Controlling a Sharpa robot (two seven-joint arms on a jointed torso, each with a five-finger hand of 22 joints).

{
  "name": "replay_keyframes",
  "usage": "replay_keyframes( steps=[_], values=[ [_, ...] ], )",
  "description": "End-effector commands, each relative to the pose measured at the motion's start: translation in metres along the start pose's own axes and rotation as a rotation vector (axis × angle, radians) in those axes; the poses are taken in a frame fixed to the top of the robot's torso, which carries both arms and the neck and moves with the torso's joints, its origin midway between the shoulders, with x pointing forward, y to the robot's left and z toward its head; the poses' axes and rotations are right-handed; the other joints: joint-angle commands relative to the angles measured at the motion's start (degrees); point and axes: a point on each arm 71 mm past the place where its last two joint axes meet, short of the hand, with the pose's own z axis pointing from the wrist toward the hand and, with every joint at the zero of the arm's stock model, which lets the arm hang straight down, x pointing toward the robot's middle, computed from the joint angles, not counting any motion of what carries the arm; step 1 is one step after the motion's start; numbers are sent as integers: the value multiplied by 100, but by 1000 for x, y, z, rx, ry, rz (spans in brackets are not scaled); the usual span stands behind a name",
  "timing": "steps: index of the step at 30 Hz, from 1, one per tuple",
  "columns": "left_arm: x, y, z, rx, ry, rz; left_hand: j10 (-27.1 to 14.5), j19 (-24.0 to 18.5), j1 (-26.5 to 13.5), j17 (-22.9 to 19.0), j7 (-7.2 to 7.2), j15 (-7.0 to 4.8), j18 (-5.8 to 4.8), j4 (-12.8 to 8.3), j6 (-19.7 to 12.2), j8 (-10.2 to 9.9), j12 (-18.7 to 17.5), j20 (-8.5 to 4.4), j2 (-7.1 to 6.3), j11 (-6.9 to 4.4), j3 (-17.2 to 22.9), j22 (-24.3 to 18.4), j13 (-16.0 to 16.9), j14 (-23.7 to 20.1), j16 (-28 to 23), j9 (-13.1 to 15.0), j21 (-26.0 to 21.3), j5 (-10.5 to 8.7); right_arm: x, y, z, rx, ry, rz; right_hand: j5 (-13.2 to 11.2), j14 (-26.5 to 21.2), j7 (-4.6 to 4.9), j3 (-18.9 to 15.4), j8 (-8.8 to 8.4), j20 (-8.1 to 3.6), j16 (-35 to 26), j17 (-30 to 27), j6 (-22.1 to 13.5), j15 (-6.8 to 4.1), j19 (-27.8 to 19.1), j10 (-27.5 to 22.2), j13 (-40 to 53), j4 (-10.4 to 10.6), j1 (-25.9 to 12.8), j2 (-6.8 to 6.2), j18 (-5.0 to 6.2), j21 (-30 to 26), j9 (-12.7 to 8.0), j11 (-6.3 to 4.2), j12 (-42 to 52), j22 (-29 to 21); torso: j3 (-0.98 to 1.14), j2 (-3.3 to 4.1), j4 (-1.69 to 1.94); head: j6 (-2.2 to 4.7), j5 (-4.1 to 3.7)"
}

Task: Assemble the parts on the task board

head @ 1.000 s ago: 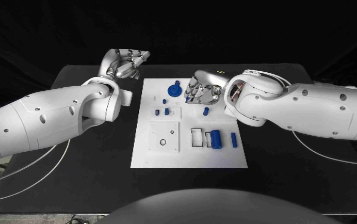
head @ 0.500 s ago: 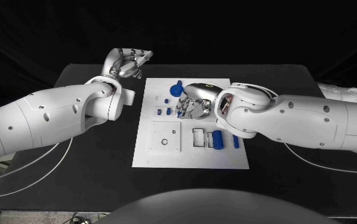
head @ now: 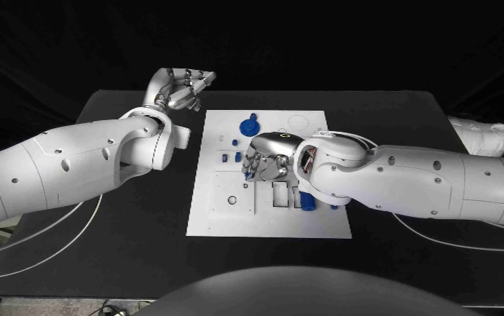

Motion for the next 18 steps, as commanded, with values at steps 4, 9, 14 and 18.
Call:
replay_keyframes(
  steps=[4, 9, 14, 18],
  values=[
    [2, -2, 0, 17, 18, -7, -14, 29, -10, -9, -16, 11, 18, 0, -36, 20, 31, 0, 47, -10, -41, -7, 7, 22, -26, 2, -20, 21, 7, 1, 4, -21, 24, -37, 30, 607, 11, 3, 17, 43, 23, 1509, -2, 33, 601, -18, -9, -47, 28, 55, -38, 26, 1, 32, -32, 1509, 4, 3, -3, 1, 1],
    [3, -2, 0, 17, 18, -8, -14, 29, -10, -9, -16, 11, 18, 0, -36, 20, 31, 0, 47, -10, -41, -7, 7, 22, -26, 2, -20, 21, 9, 0, 6, -20, 27, -37, 31, 607, 13, 3, 14, 45, 23, 1509, -5, 35, 601, -22, -9, -47, 29, 55, -38, 26, 0, 34, -32, 1509, 4, 0, -2, 1, -4],
    [2, -3, 0, 17, 18, -8, -14, 29, -10, -9, -16, 11, 18, 0, -36, 20, 31, 0, 47, -10, -41, -7, 7, 22, -26, 2, -20, 21, 10, 0, 8, -19, 32, -38, 31, 607, 13, 3, 14, 45, 23, 1509, -5, 35, 601, -22, -9, -47, 29, 55, -38, 26, 0, 34, -32, 1509, 5, 2, -3, 1, -2],
    [2, -3, 0, 17, 18, -8, -14, 29, -10, -9, -16, 11, 18, 0, -36, 20, 31, 0, 47, -10, -41, -7, 7, 22, -26, 2, -20, 21, 10, -1, 8, -17, 36, -38, 29, 607, 18, 2, 7, 51, 23, 1509, -14, 41, 601, -33, -9, -44, 24, 57, -38, 26, -3, 41, -33, 1509, 5, -1, 0, 1, -10]
  ],
)
